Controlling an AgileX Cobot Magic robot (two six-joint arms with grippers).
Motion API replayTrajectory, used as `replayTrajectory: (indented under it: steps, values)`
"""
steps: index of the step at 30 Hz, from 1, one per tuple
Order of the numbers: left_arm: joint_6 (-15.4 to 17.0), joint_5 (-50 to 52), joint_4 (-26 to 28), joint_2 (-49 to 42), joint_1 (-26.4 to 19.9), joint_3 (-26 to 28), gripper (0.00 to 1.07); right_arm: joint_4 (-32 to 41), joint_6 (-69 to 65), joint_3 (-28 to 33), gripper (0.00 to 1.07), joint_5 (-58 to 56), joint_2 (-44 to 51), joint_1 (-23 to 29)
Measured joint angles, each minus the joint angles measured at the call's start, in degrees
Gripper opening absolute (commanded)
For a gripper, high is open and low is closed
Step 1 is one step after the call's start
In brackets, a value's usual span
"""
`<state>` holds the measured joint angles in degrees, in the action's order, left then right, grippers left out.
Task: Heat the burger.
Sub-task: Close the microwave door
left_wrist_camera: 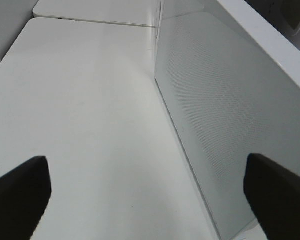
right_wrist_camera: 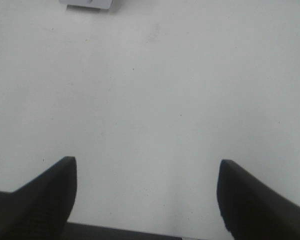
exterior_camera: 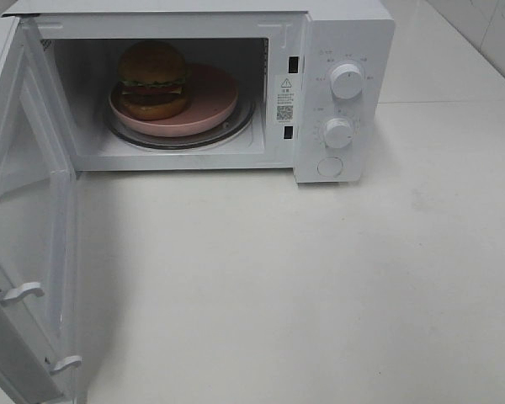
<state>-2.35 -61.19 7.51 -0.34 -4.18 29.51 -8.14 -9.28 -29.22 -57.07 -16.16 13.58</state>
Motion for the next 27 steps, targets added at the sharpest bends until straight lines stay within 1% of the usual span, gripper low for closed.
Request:
replayTrajectory:
  steps: [1,3,4,5,7,8,10,11,13,15,27]
  values:
    - [0.00,0.00,0.00,0.00,0.00,0.00,0.98,0.00,0.00,0.00,0.76,0.00,0.00,0.00]
    - [0.00,0.00,0.00,0.00,0.00,0.00,0.98,0.80,0.00,0.11,0.76,0.00,4.30,-2.35]
    - [0.00,0.00,0.00,0.00,0.00,0.00,0.98,0.80,0.00,0.11,0.76,0.00,4.30,-2.35]
    - [0.00,0.00,0.00,0.00,0.00,0.00,0.98,1.38,0.06,0.11,0.76,0.00,7.16,-4.30]
    - [0.00,0.00,0.00,0.00,0.00,0.00,0.98,1.66,0.11,0.11,0.76,0.00,8.25,-5.16]
    - [0.00,0.00,0.00,0.00,0.00,0.00,0.98,2.35,0.34,0.11,0.76,0.00,10.89,-7.45]
    - [0.00,0.00,0.00,0.00,0.00,0.00,0.98,2.64,0.46,0.11,0.76,0.00,11.92,-8.37]
    - [0.00,0.00,0.00,0.00,0.00,0.00,0.98,2.98,1.03,0.11,0.76,0.00,14.32,-10.54]
    - [0.00,0.00,0.00,0.00,0.00,0.00,0.98,3.09,1.38,0.11,0.76,-0.06,16.04,-11.92]
    - [0.00,0.00,0.00,0.00,0.00,0.00,0.98,3.15,1.43,0.11,0.76,-0.06,16.33,-12.66]
    - [0.00,0.00,0.00,0.00,0.00,0.00,0.98,3.50,1.43,0.11,0.76,-0.06,16.39,-13.06]
